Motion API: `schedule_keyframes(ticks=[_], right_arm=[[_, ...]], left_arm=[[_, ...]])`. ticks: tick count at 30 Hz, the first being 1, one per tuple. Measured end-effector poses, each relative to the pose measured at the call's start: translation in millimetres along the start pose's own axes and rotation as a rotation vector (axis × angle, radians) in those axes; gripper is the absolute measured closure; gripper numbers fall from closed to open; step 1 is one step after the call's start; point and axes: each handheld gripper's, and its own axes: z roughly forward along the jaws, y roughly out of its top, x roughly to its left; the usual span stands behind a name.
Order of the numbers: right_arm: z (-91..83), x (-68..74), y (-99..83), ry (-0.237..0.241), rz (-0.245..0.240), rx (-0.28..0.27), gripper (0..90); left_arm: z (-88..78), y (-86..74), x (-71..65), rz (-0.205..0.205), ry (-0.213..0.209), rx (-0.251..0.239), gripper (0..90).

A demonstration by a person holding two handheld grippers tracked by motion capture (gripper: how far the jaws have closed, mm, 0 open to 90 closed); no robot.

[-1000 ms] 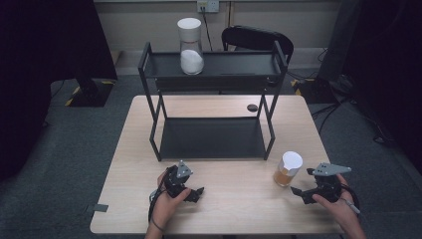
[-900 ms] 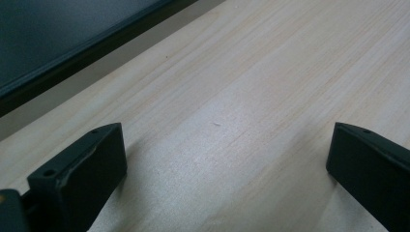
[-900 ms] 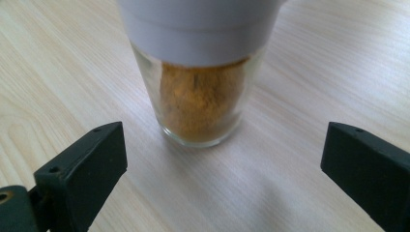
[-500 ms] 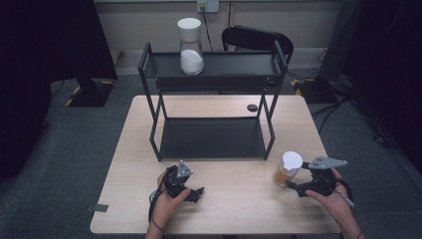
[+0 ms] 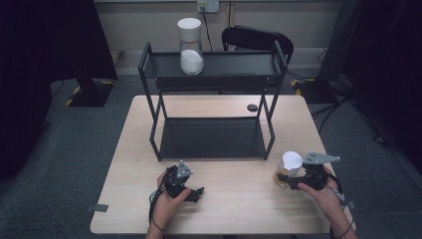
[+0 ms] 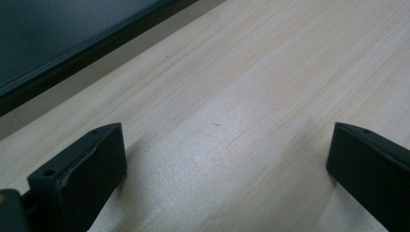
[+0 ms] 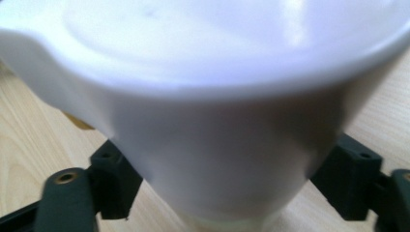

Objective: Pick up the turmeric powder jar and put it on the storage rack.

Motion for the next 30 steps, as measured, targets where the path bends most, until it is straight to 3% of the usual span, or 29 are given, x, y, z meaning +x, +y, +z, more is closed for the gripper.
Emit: schedule_keyframes(ticks=[4,11,18,30], right_arm=[[0.2,-1.1,-1.3,0.009,-0.012,-0.017,27.4],[-1.1,7.1,6.1,-0.018,-0.068,0.008,29.3],[1.6,7.5,18.2,0.019,-0.097,0.041,29.9],[10.9,12.1,43.2,0.068,-0.129,0.039,30.1]], left_arm=[[0.0,0.1,-0.1,0.0,0.0,0.0,0.1],[0.0,0.0,-0.1,0.0,0.0,0.0,0.1],[0.0,0.0,-0.1,0.0,0.0,0.0,0.1],[0.0,0.0,0.0,0.0,0.0,0.0,0.1]])
